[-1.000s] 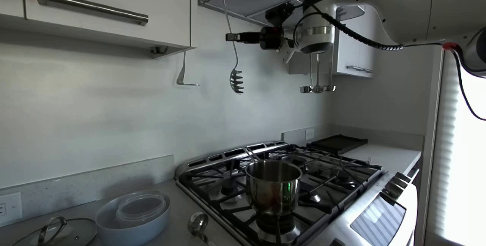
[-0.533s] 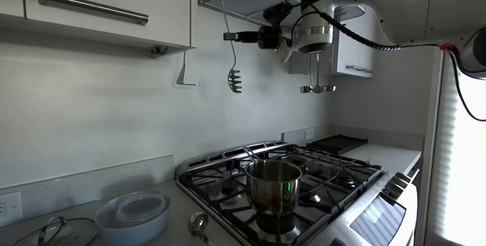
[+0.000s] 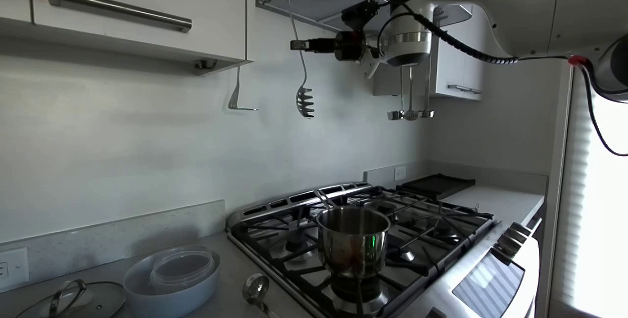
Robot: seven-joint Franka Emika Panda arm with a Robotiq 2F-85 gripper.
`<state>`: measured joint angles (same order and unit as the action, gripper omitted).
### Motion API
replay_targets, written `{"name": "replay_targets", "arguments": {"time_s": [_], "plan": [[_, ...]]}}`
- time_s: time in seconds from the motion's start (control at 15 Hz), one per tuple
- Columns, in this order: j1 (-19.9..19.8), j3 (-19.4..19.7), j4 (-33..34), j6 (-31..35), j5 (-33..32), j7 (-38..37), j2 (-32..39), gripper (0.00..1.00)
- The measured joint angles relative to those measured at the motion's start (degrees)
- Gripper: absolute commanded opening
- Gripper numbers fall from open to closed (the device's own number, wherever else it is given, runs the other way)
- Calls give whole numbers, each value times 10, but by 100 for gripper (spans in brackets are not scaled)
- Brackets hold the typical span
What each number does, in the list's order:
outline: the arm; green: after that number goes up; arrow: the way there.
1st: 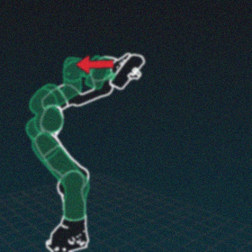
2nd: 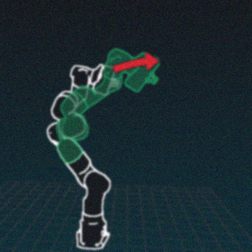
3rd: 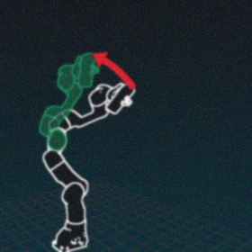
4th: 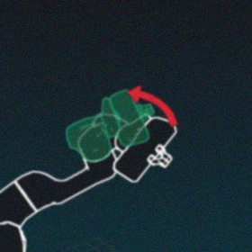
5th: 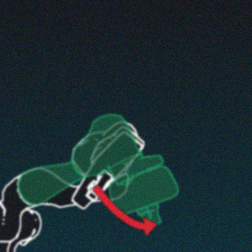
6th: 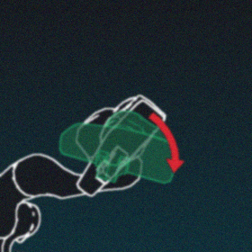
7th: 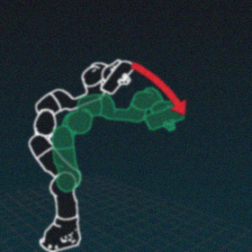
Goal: Remove the silver utensil from the pot and hang it on the hook at the top left
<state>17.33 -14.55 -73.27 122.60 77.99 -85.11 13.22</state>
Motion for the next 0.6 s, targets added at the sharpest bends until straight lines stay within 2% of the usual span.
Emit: {"name": "replay_targets", "arguments": {"time_s": [0.6], "plan": [[-11, 4, 4, -36, -6, -4, 0, 3]]}}
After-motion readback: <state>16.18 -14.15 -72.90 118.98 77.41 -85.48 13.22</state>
